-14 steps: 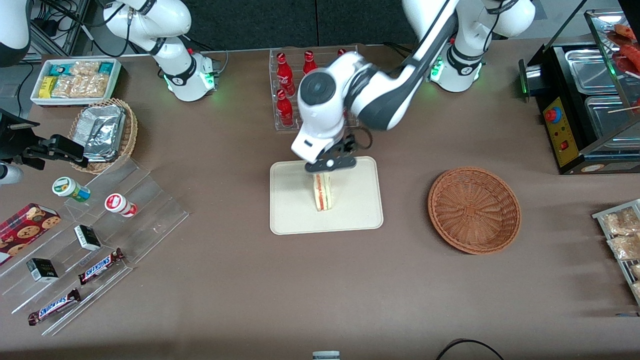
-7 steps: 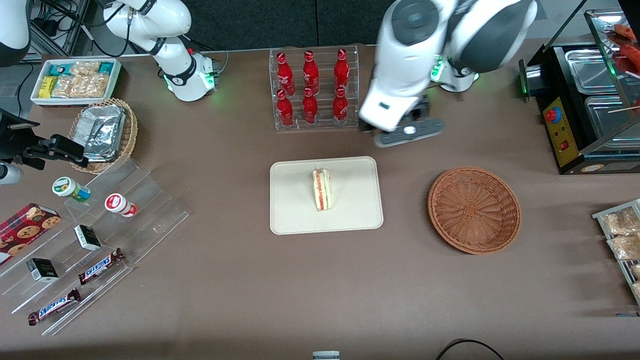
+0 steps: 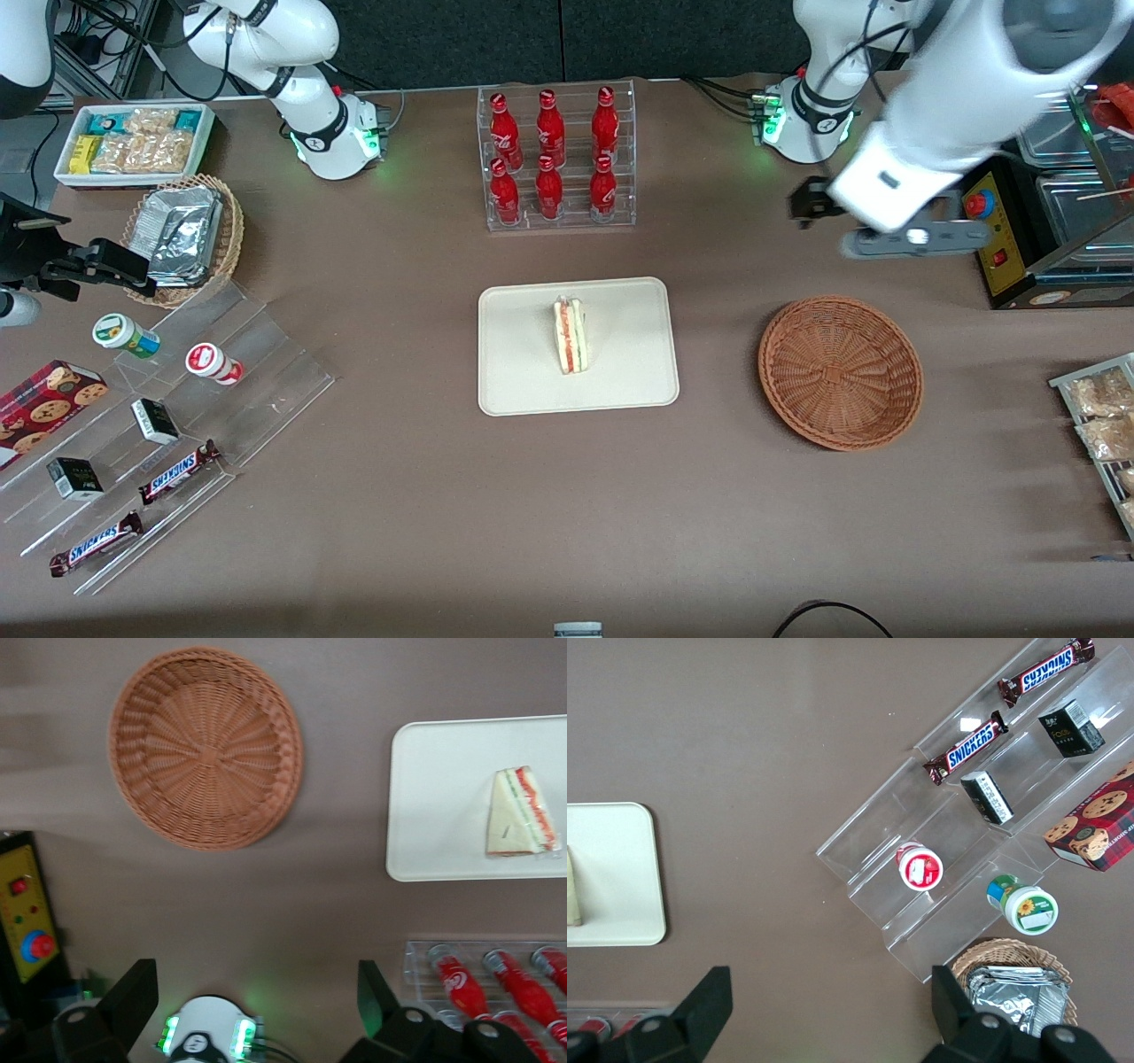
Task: Place sandwich from basket to tray
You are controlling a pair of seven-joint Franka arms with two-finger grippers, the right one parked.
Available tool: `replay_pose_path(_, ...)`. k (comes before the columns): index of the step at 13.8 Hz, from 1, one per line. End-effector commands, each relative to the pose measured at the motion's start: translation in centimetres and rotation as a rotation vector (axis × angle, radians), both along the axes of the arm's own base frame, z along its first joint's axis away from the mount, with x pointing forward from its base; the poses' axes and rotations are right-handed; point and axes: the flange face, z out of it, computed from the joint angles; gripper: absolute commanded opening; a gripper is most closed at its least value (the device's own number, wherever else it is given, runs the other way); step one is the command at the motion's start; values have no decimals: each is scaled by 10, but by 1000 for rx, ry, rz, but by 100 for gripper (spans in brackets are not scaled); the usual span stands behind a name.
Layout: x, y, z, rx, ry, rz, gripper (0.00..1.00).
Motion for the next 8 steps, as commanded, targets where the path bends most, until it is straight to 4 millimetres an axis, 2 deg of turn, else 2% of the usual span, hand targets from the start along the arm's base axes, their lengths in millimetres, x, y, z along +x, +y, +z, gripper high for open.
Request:
replay_pose_path(1, -9, 47, 18, -8, -13, -63, 99)
replay_pose_path(2, -9, 67, 22, -15, -13, -82, 99)
replay_pose_path(4, -7, 95, 26, -12, -7, -43, 99)
replay_pose_path(6, -5, 116, 24, -12, -1, -6, 99)
replay_pose_path(8, -1, 123, 24, -16, -7, 5, 99)
